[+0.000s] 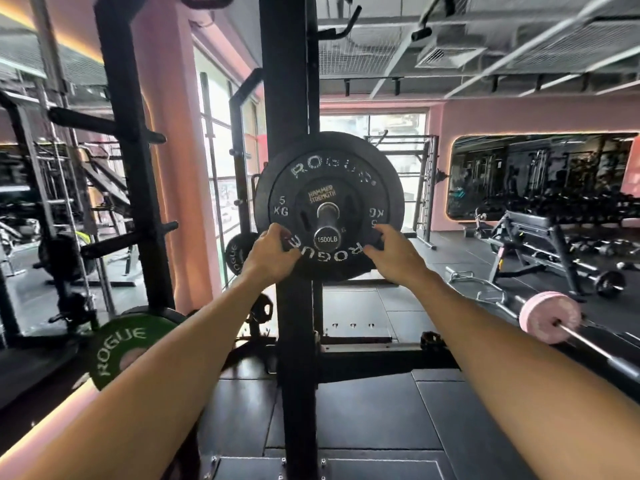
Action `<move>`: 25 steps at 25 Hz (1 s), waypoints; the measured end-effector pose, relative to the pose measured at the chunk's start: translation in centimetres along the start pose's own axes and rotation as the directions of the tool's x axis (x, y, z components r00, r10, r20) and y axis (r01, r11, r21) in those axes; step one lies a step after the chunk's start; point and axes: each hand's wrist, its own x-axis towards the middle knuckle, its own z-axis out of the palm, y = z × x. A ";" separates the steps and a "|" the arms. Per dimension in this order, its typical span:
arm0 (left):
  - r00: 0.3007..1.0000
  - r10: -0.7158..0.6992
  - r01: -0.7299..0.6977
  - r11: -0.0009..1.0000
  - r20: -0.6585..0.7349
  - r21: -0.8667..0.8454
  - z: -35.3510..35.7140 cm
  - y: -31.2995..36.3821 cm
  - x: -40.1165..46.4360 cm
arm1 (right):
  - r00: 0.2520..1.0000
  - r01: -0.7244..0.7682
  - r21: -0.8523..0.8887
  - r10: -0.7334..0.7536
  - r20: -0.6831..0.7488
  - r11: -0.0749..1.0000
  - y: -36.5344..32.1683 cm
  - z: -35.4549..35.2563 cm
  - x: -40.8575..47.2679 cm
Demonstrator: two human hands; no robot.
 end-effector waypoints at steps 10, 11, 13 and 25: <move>0.991 -0.135 0.135 0.991 0.010 0.003 5.6 -3.4 12.6 | 0.994 -0.012 -0.160 -0.005 -0.110 0.987 1.4 2.5 14.8; 0.990 -0.140 0.140 0.990 0.014 -0.002 6.7 -3.8 14.1 | 0.994 -0.009 -0.165 -0.008 -0.105 0.986 1.8 3.1 16.4; 0.988 -0.153 0.153 0.988 0.014 0.000 8.5 -4.4 16.3 | 0.997 0.004 -0.175 -0.018 -0.079 0.985 2.4 4.0 18.8; 0.986 -0.137 0.140 0.990 -0.100 0.026 14.0 -6.3 23.9 | 0.987 0.028 -0.336 -0.079 -0.142 0.942 3.0 8.8 26.3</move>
